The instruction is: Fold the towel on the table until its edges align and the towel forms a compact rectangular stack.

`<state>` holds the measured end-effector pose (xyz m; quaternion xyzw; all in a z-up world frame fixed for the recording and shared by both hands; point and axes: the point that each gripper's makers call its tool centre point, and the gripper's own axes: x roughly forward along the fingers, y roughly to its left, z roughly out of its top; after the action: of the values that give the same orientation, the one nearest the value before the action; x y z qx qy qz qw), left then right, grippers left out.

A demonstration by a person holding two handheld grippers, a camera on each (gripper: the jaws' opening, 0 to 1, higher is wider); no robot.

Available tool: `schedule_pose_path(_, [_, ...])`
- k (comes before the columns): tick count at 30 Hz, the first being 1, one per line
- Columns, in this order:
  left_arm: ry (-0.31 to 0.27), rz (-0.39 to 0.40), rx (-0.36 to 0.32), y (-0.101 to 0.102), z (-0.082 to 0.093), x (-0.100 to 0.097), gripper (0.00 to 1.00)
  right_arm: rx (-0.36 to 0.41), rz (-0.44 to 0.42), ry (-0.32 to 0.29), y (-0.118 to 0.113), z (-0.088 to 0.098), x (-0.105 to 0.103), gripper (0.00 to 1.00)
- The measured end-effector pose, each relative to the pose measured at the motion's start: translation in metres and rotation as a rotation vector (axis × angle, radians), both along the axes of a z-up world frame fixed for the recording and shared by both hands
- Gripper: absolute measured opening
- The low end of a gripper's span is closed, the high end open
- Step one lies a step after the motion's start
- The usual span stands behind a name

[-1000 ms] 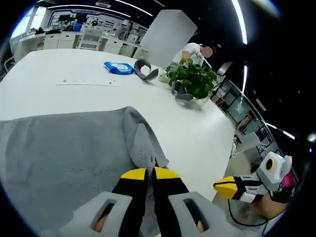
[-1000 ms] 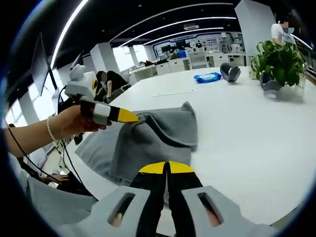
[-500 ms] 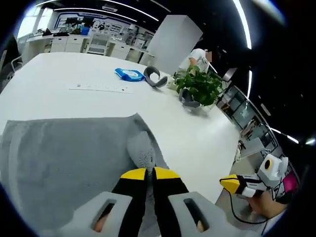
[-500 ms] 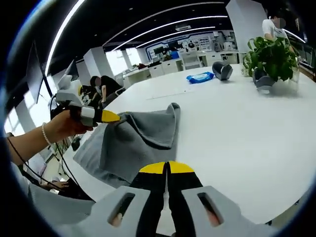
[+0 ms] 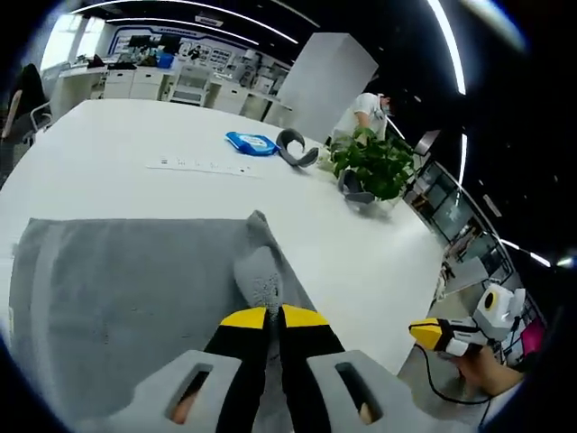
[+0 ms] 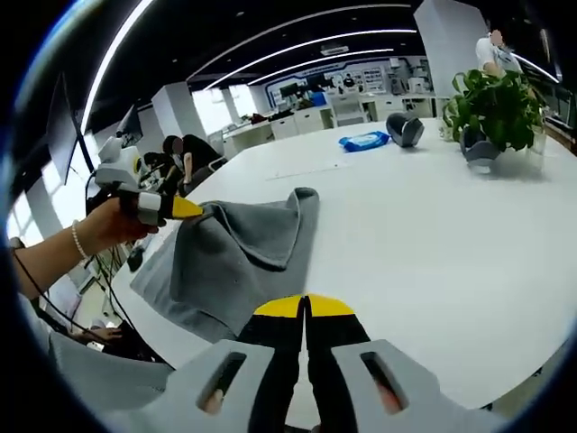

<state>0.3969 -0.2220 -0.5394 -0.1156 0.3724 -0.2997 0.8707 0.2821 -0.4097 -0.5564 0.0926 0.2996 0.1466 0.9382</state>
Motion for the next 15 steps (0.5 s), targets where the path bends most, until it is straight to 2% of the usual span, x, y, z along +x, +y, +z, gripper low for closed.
schedule_pose_path(5, [-0.008, 0.026, 0.009, 0.013, 0.003, 0.001, 0.04, -0.001, 0.003, 0.010, 0.001, -0.003, -0.001, 0.00])
schedule_pose_path(11, [0.008, 0.064, -0.035, 0.022, 0.009, 0.000, 0.04, -0.005, 0.010, 0.020, 0.002, -0.005, -0.001, 0.00])
schedule_pose_path(15, [-0.006, 0.073, -0.021, 0.028, 0.015, -0.001, 0.04, 0.002, 0.003, 0.017, 0.000, -0.004, 0.000, 0.00])
